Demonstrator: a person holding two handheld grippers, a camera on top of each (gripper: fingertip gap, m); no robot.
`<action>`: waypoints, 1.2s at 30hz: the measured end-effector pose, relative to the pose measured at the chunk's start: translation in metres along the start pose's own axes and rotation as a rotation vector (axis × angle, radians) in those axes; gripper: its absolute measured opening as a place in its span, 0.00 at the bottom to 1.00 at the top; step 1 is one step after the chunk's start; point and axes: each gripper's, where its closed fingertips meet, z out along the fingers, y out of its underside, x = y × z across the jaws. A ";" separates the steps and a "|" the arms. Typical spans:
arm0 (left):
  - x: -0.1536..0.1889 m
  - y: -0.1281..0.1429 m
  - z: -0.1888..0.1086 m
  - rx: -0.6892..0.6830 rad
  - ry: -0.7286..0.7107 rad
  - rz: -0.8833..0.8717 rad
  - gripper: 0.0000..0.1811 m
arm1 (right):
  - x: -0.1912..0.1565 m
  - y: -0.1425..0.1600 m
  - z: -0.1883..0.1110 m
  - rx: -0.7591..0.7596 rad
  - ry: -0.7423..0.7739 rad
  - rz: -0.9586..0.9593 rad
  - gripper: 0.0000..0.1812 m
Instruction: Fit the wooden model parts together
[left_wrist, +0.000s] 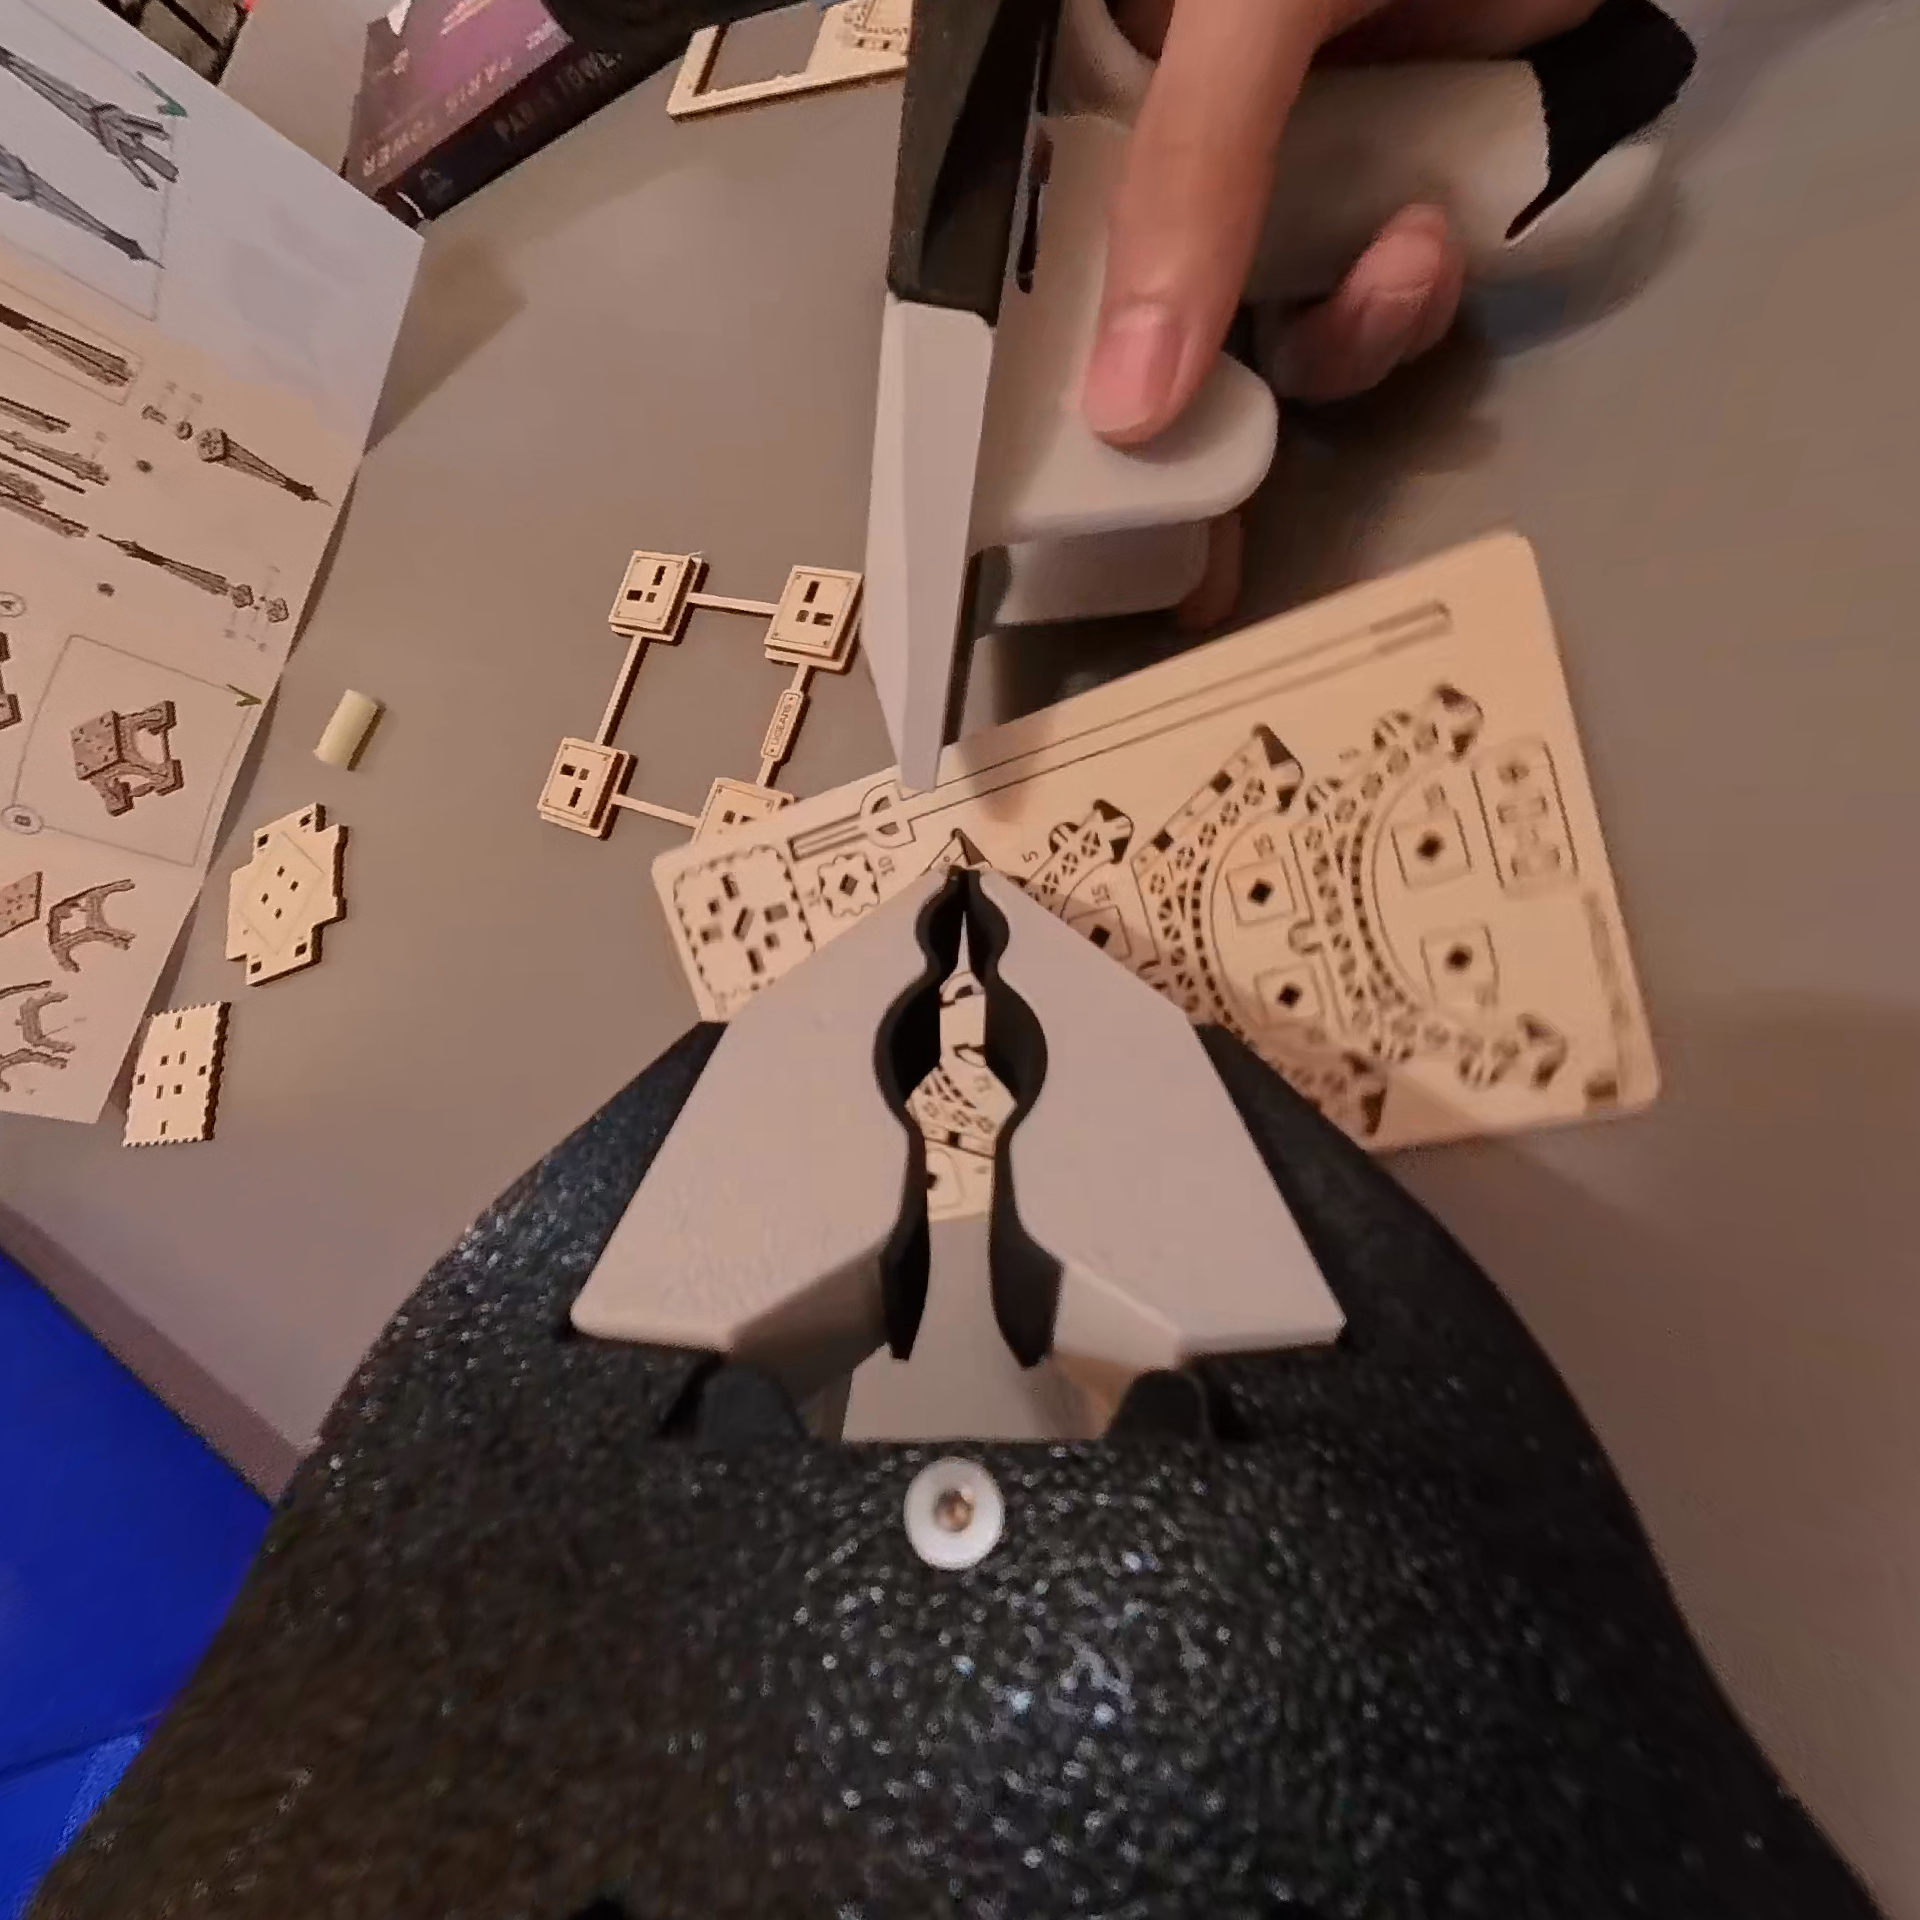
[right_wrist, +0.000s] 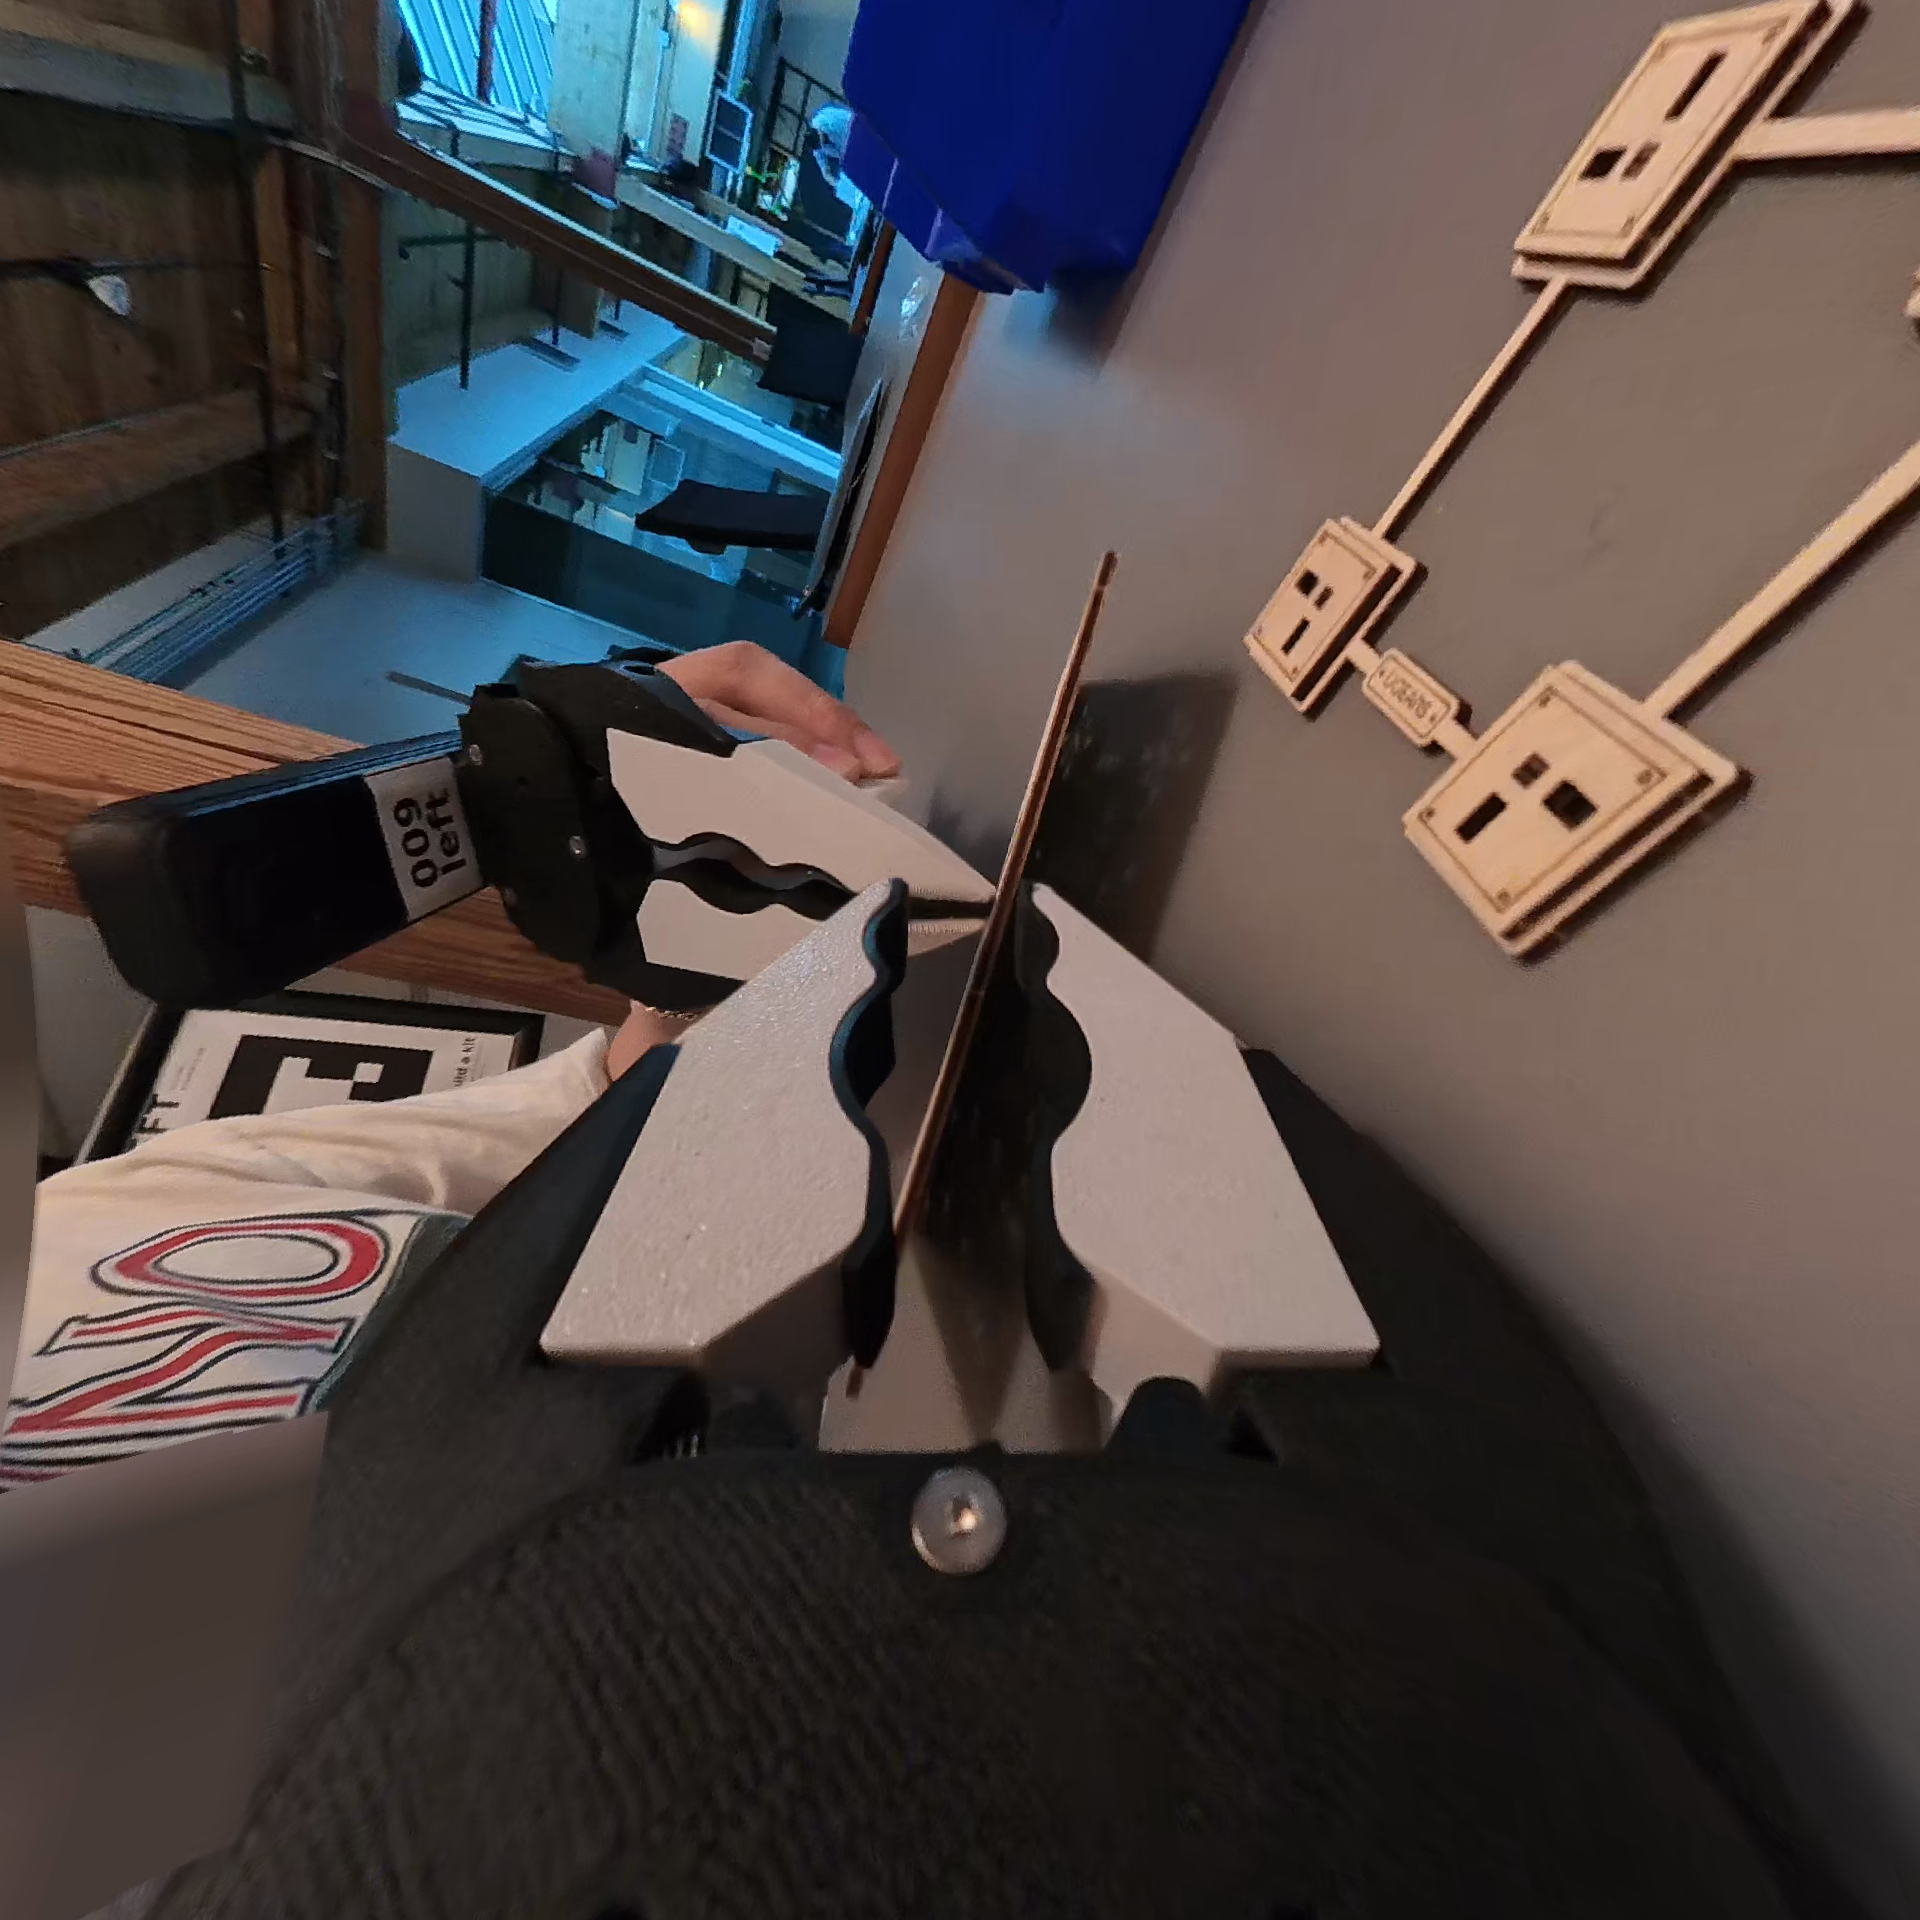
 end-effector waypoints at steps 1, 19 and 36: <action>-0.001 0.001 0.001 0.000 -0.011 -0.004 0.00 | 0.000 0.002 -0.002 -0.009 0.001 0.013 0.10; -0.025 0.029 -0.056 0.353 0.274 -0.931 0.25 | -0.024 0.004 -0.007 -0.014 -0.115 -0.159 0.00; -0.010 -0.004 -0.063 0.596 0.496 -0.988 0.00 | -0.025 0.012 -0.002 -0.049 -0.101 -0.193 0.09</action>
